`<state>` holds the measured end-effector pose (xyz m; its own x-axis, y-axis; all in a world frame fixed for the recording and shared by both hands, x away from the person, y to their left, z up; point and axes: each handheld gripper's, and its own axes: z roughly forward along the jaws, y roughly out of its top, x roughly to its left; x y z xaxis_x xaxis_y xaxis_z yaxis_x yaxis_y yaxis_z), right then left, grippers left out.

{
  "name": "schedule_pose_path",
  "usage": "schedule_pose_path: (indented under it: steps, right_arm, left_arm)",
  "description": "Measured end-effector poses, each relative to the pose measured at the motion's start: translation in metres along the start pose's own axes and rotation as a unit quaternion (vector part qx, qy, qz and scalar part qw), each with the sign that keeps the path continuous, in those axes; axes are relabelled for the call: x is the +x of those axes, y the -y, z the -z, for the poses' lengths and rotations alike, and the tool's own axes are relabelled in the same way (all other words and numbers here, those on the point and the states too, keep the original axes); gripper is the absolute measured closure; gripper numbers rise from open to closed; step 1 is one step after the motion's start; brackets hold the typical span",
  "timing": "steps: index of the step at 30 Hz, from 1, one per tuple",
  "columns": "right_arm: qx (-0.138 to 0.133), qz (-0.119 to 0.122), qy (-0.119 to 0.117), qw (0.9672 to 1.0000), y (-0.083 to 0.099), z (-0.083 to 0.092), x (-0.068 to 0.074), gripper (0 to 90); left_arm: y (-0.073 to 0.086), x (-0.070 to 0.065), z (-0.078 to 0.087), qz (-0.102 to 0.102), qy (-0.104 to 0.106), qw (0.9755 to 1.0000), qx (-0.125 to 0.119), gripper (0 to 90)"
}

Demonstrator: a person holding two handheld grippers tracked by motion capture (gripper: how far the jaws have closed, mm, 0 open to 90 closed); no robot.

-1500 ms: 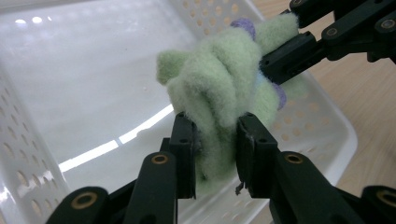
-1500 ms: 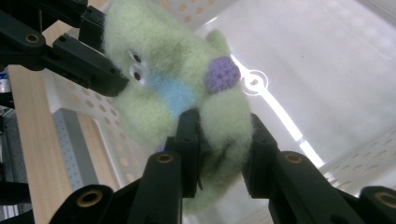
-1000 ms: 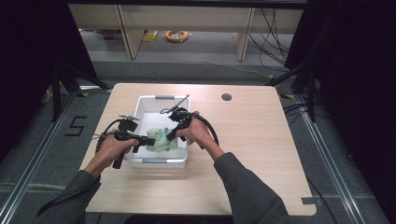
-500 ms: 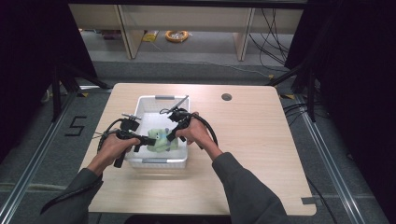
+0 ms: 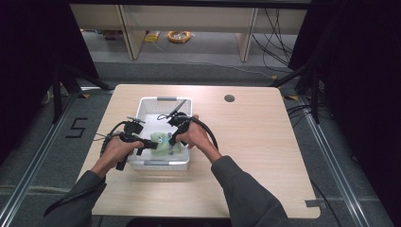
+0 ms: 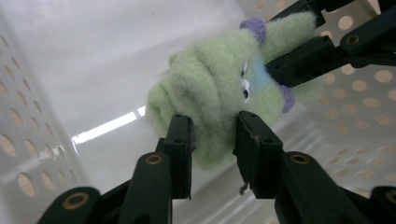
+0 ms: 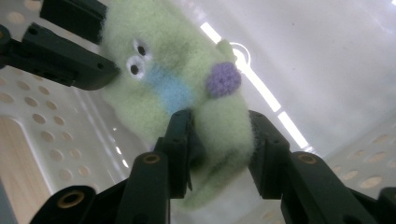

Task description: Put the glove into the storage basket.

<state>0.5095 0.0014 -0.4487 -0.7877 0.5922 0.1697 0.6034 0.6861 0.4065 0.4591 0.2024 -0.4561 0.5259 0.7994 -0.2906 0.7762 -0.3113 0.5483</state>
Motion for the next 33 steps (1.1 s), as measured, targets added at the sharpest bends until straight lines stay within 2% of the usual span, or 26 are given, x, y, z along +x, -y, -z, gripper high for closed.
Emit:
schedule_pose_path:
  steps: [1,4,8,11,13,14,15,18,21,28,33]
  right_arm:
    - [0.003,0.003,0.008,1.0,0.0,-0.001,0.001,60.8]
    - [0.003,0.004,0.015,0.9999,0.0,-0.001,0.002,54.8]
    - [-0.006,-0.001,0.027,0.9996,-0.002,0.003,0.0,50.9]
    - [-0.014,0.003,0.03,0.9994,-0.004,0.007,-0.001,49.6]
    - [-0.019,0.003,0.024,0.9995,-0.004,0.009,0.0,49.6]
    - [-0.021,0.004,0.024,0.9995,-0.004,0.009,0.0,49.6]
    - [-0.021,0.002,0.023,0.9995,-0.004,0.01,0.0,49.5]
    - [-0.027,0.007,0.02,0.9994,-0.004,0.012,0.001,49.5]
    - [-0.04,0.005,0.015,0.9991,-0.004,0.017,0.001,49.2]
    - [-0.071,0.013,0.011,0.9974,0.002,0.036,0.004,45.6]
    - [-0.092,0.02,0.006,0.9955,0.011,0.052,0.006,41.5]
  left_arm:
    - [0.0,-0.001,0.001,0.004,-0.005,1.0,-0.004,60.2]
    - [-0.002,-0.001,0.004,0.001,-0.015,0.9998,-0.009,54.8]
    - [-0.004,-0.003,0.01,-0.005,-0.026,0.9995,-0.017,54.8]
    - [-0.003,-0.006,0.012,-0.007,-0.022,0.9994,-0.024,54.6]
    - [-0.003,-0.007,0.014,-0.008,-0.019,0.9994,-0.028,54.2]
    - [-0.003,-0.008,0.014,-0.009,-0.018,0.9991,-0.038,54.1]
    - [-0.003,-0.008,0.016,-0.013,-0.017,0.9992,-0.034,54.1]
    - [-0.003,-0.011,0.019,-0.012,-0.016,0.9989,-0.041,53.8]
    - [-0.004,-0.015,0.023,-0.021,-0.018,0.9985,-0.047,53.2]
    - [-0.001,-0.028,0.034,-0.028,0.001,0.9965,-0.079,48.3]
    - [0.003,-0.039,0.039,-0.039,0.008,0.9954,-0.087,43.3]
